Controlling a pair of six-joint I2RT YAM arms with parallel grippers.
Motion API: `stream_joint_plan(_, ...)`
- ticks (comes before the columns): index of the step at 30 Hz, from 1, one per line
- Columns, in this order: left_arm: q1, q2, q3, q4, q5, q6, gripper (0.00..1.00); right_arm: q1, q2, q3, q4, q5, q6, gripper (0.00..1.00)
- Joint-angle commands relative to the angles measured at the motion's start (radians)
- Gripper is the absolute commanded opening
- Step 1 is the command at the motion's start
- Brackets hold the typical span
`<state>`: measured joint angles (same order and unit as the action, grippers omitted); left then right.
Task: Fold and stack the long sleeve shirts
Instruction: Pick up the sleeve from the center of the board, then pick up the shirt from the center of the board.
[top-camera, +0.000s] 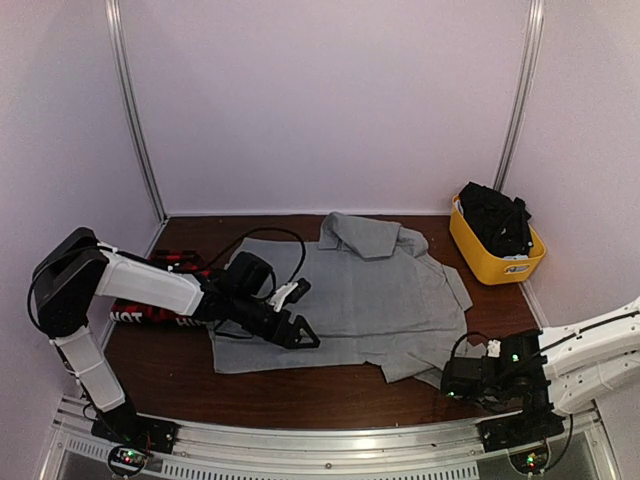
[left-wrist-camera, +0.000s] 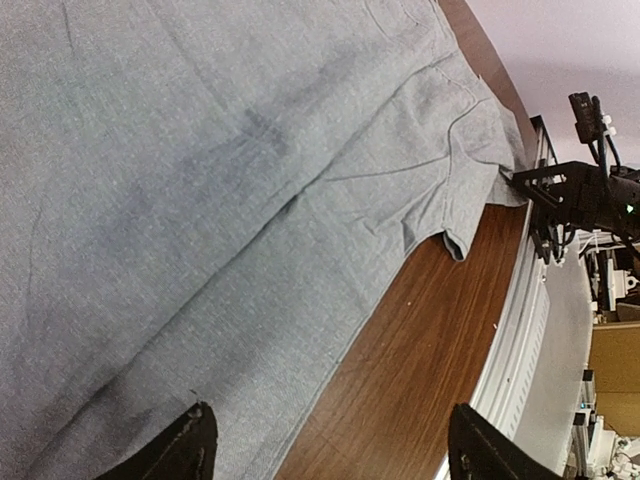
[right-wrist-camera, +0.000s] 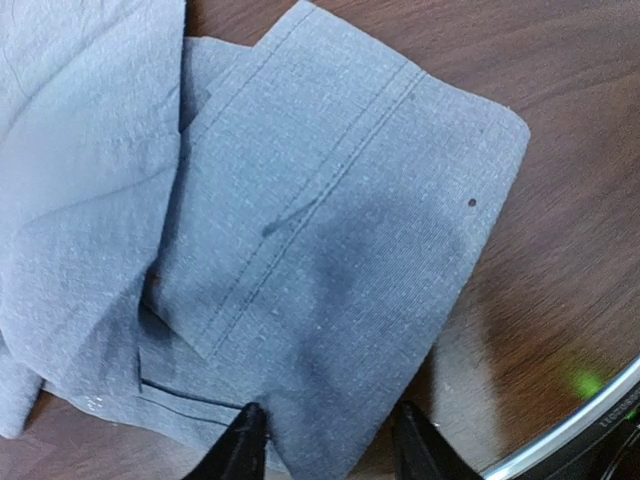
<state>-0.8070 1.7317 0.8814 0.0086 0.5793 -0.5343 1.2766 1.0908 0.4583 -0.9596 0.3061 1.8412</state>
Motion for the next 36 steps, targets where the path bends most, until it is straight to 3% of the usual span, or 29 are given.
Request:
stream_joint_plan(1,-0.006,0.005,-0.011,0.051,0.029,-0.001,0.81,-0.002,-0.029,-0.025,0.048,0.038,0.021,0.37)
stream_joint_plan(5,-0.006,-0.011,-0.001,0.008,-0.020,0.032,0.81,0.000,-0.015,-0.011,0.042,0.046,0.005,0.18)
stream_joint_plan(9,-0.006,-0.023,0.020,-0.036,-0.057,0.054,0.81,0.020,0.036,0.108,-0.078,0.081,-0.009,0.01)
stream_joint_plan(16,-0.006,-0.060,0.040,-0.090,-0.143,0.094,0.81,0.105,0.189,0.465,-0.414,0.155,-0.022,0.00)
stream_joint_plan(30,-0.006,-0.128,0.048,-0.149,-0.253,0.121,0.81,0.193,0.231,0.791,-0.417,0.308,-0.125,0.00)
stream_joint_plan(36,-0.006,-0.150,0.034,-0.150,-0.286,0.114,0.82,0.198,0.195,0.858,-0.418,0.428,-0.180,0.00)
